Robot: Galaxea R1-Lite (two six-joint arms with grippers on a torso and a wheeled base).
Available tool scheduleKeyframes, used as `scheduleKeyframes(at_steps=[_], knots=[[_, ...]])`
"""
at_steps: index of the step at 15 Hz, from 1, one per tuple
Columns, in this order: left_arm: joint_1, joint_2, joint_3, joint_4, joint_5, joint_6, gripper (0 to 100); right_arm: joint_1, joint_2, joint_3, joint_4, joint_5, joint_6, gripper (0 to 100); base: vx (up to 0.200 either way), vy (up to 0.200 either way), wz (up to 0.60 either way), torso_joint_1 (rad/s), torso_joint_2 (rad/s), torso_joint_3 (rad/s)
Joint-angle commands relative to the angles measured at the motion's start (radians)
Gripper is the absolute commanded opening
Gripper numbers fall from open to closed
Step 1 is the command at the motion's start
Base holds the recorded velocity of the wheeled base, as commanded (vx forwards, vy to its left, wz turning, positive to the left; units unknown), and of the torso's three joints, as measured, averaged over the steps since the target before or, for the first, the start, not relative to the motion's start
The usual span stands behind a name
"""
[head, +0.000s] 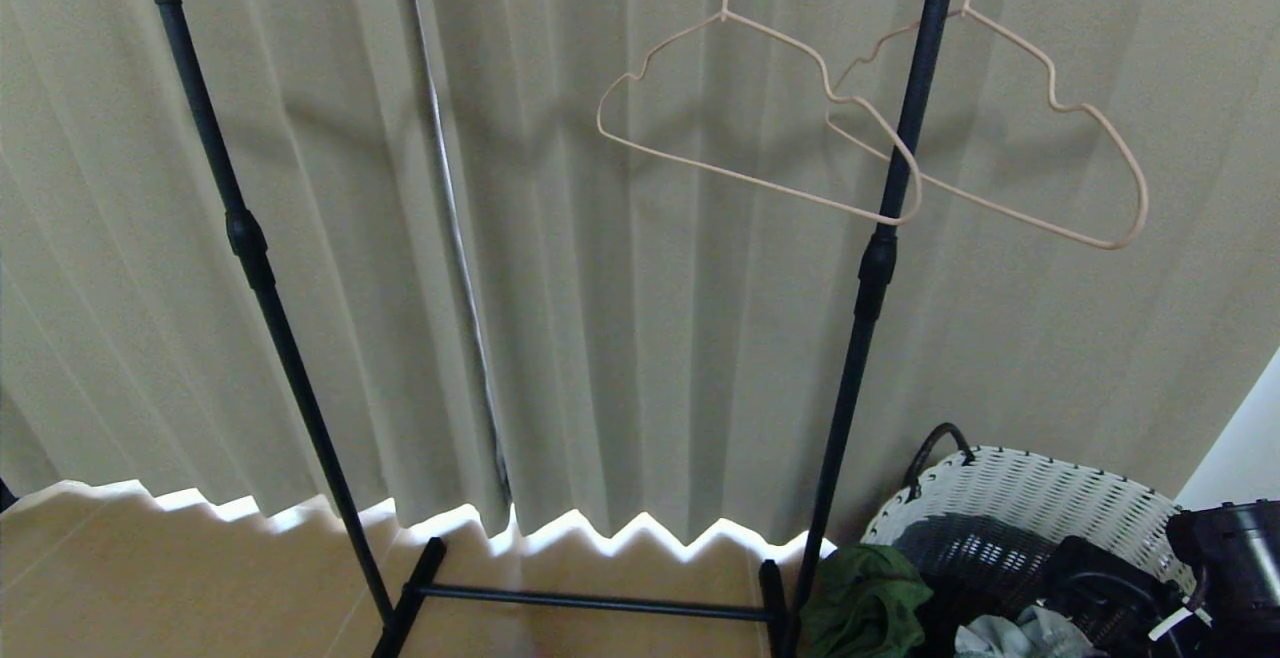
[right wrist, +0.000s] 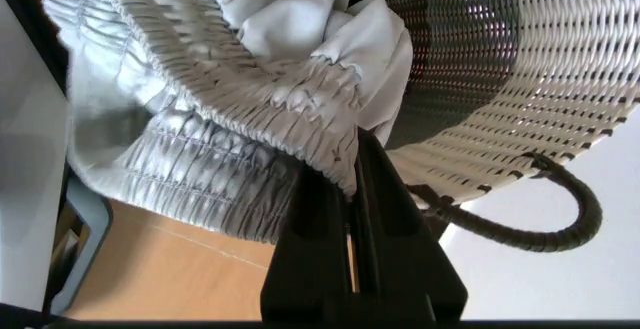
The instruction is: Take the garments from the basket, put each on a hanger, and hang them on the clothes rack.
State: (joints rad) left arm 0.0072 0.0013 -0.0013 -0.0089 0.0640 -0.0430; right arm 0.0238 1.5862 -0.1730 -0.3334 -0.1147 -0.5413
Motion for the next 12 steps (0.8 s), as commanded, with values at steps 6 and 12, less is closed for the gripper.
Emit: scheduleKeyframes(at_steps=[6,12], knots=[[0.0,0.0,0.001,0.0,-0.001,0.0,100,-0.005,-0.465,0.078,0.011,0.017,0.034,0,0.0,0.0,0.0,0.0,0.0,0.0],[0.0,0.0,0.001,0.0,-0.001,0.003,100,-0.002,-0.71,0.032,0.014,0.036,0.141,0,0.0,0.0,0.0,0.0,0.0,0.0]])
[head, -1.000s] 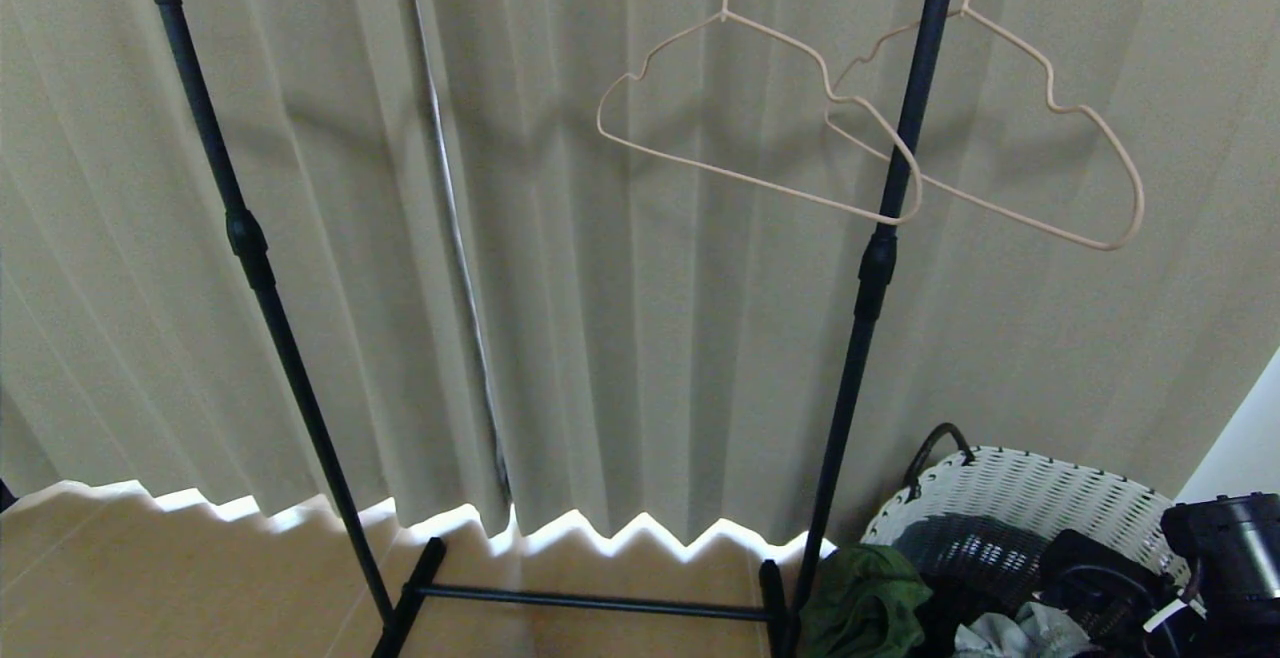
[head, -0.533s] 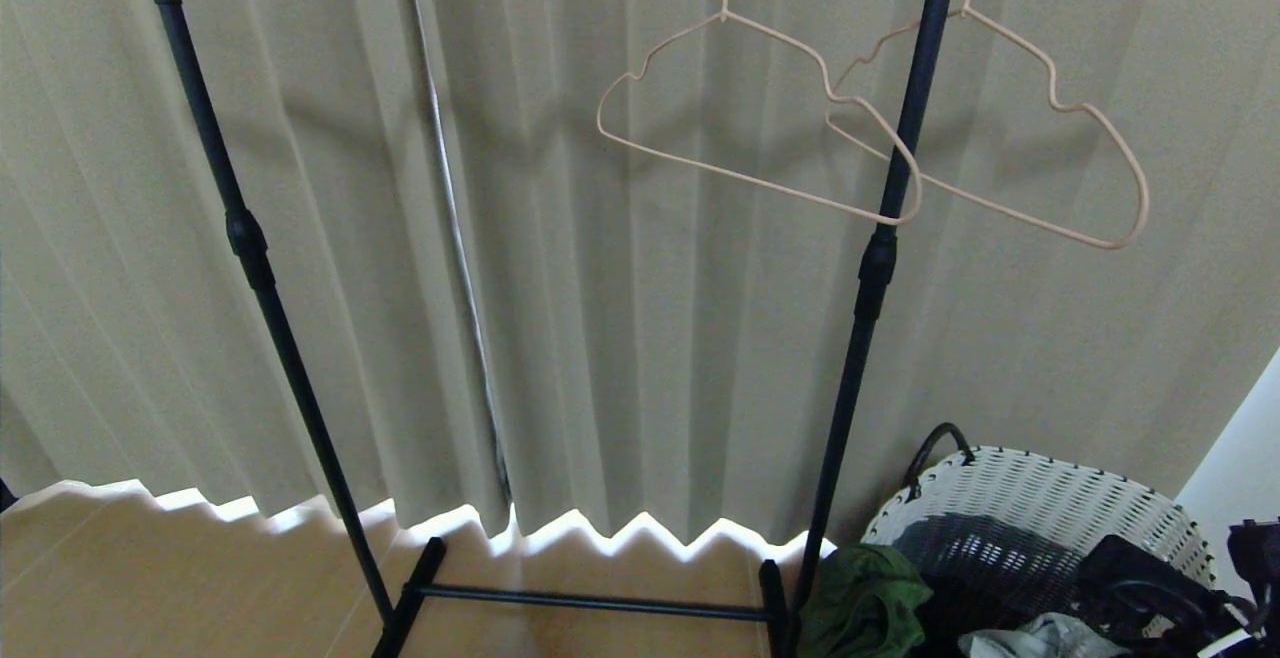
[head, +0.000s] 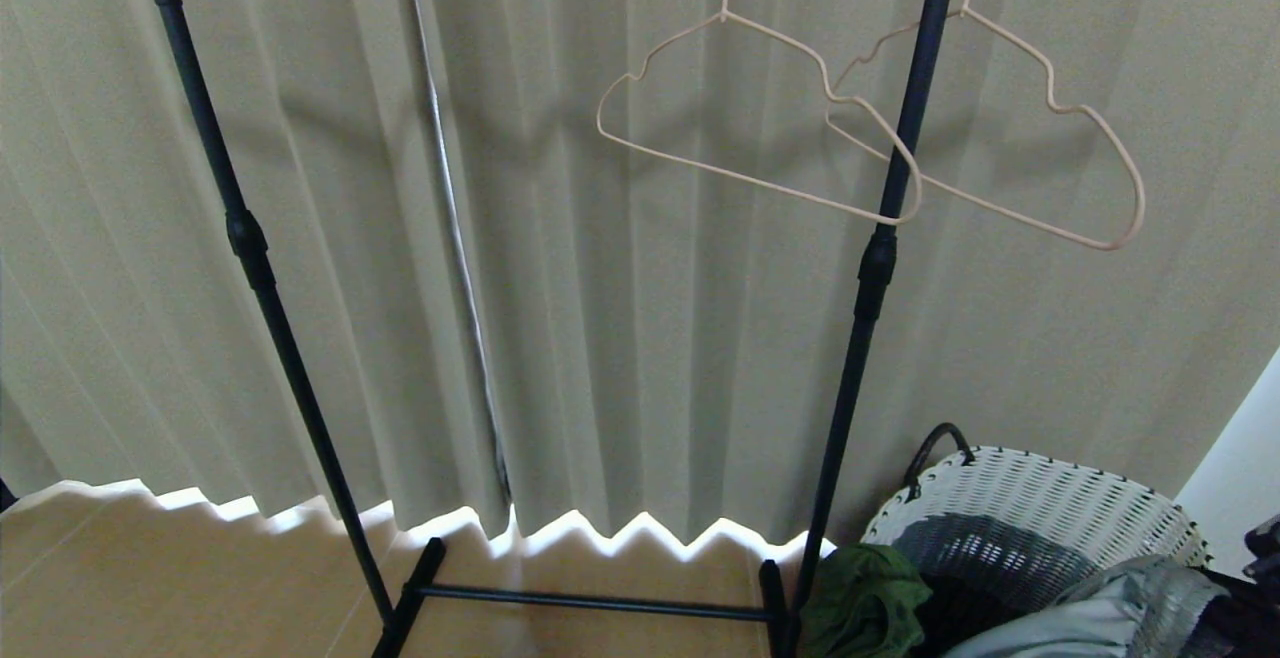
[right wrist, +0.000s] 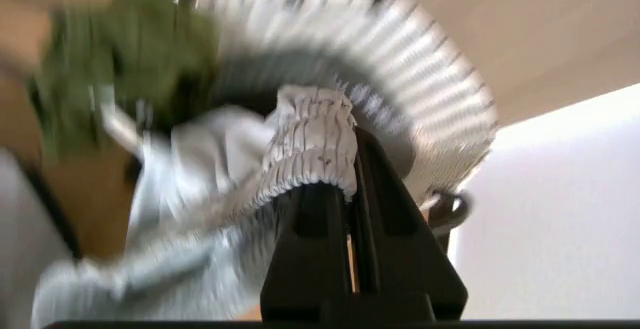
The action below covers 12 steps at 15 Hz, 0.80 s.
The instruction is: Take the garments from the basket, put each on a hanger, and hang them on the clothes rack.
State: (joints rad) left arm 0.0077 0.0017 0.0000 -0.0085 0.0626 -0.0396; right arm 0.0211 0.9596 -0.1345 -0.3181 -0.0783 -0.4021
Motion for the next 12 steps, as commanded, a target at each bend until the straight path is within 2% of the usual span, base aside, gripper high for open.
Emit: scheduleKeyframes(at_steps=[1,2,11,12], knots=[[0.0,0.0,0.0,-0.001,0.0,0.0,100,0.002,-0.122,-0.004,0.002,0.0,0.0,0,0.0,0.0,0.0,0.0,0.0,0.0],[0.0,0.0,0.0,-0.001,0.0,0.001,100,0.003,-0.131,-0.002,0.002,0.0,0.0,0,0.0,0.0,0.0,0.0,0.0,0.0],[0.0,0.0,0.0,-0.001,0.0,0.001,100,0.039,-0.147,0.019,0.004,0.051,0.0,0,-0.2,0.0,0.0,0.0,0.0,0.003],[0.0,0.0,0.0,-0.001,-0.001,0.001,100,0.039,-0.147,0.021,0.004,0.051,0.0,0,0.0,0.0,0.0,0.0,0.0,0.0]])
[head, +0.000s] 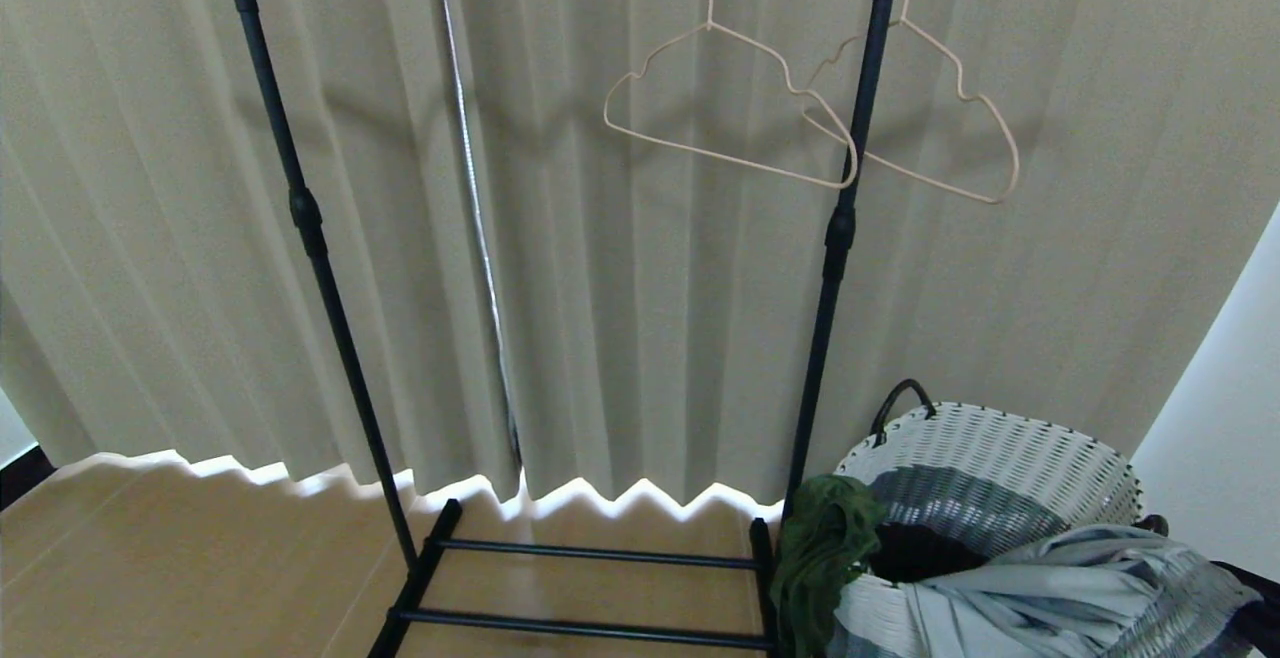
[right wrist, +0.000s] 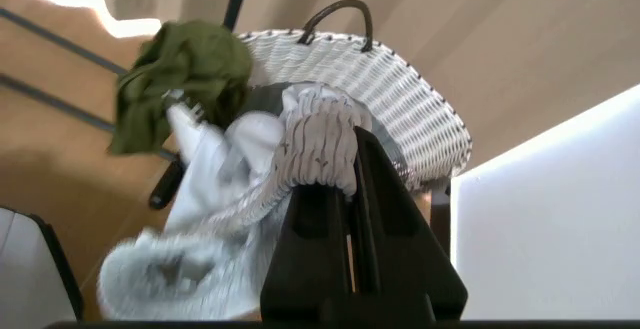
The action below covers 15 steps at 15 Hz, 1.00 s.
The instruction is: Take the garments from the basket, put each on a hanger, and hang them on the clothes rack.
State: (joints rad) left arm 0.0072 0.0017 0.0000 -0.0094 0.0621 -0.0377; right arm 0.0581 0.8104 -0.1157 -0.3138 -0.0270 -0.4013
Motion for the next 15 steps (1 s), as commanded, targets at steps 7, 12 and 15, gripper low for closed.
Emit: scheduleKeyframes(at_steps=[7,12,15], knots=[[0.0,0.0,0.0,0.0,0.001,0.001,100,0.003,0.007,0.007,-0.001,0.009,-0.001,0,0.0,0.029,0.0,0.002,0.0,0.0],[0.0,0.0,0.0,0.0,0.001,-0.001,100,0.003,0.003,0.007,-0.001,0.007,-0.002,0,0.0,0.2,0.0,0.003,0.0,0.003],[0.0,0.0,0.0,0.0,0.001,0.001,100,0.003,0.004,0.007,-0.001,0.007,-0.002,0,0.0,0.133,0.0,0.0,0.0,0.003]])
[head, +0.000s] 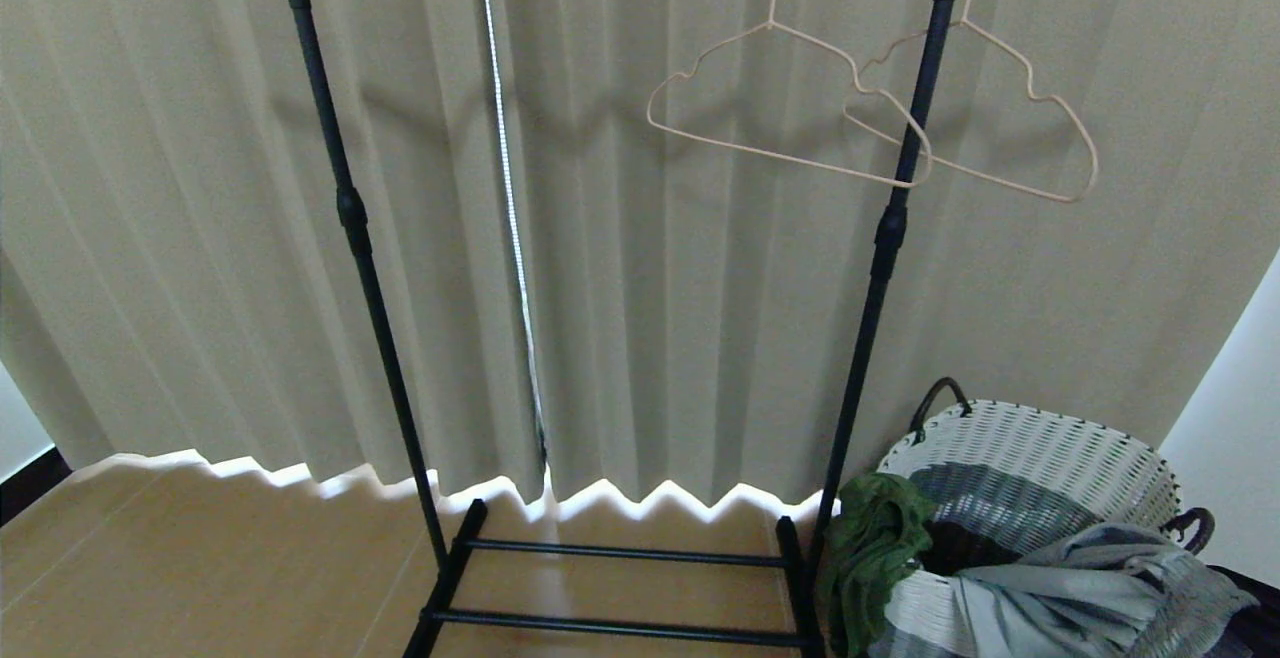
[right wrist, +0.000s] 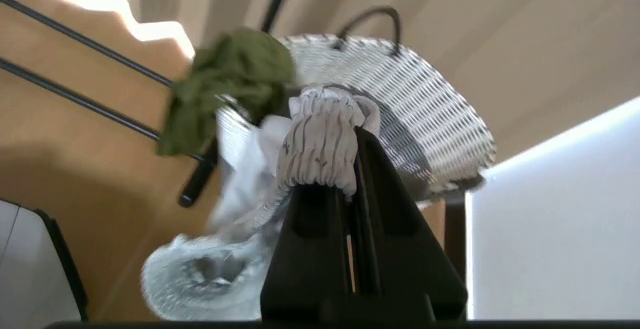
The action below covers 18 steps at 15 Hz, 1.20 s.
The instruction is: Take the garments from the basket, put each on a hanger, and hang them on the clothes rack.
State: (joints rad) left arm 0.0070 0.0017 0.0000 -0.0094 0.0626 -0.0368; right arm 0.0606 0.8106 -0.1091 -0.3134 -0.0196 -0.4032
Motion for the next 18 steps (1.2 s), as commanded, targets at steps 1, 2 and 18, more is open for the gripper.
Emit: scheduleKeyframes(at_steps=[1,2,18], knots=[[0.001,0.0,0.0,0.0,0.0,0.0,100,0.001,0.002,0.0,-0.001,0.0,0.0,0,0.0,0.0,0.0,0.0,0.0,0.0],[0.001,0.0,0.0,0.0,0.0,-0.002,100,0.001,0.002,0.0,-0.001,0.0,0.0,0,0.0,0.0,0.0,0.0,0.0,0.0],[0.001,0.0,0.0,0.003,-0.024,0.058,100,-0.001,-0.002,0.0,0.027,-0.003,0.0,0,0.0,0.0,0.0,0.0,0.0,0.0]])
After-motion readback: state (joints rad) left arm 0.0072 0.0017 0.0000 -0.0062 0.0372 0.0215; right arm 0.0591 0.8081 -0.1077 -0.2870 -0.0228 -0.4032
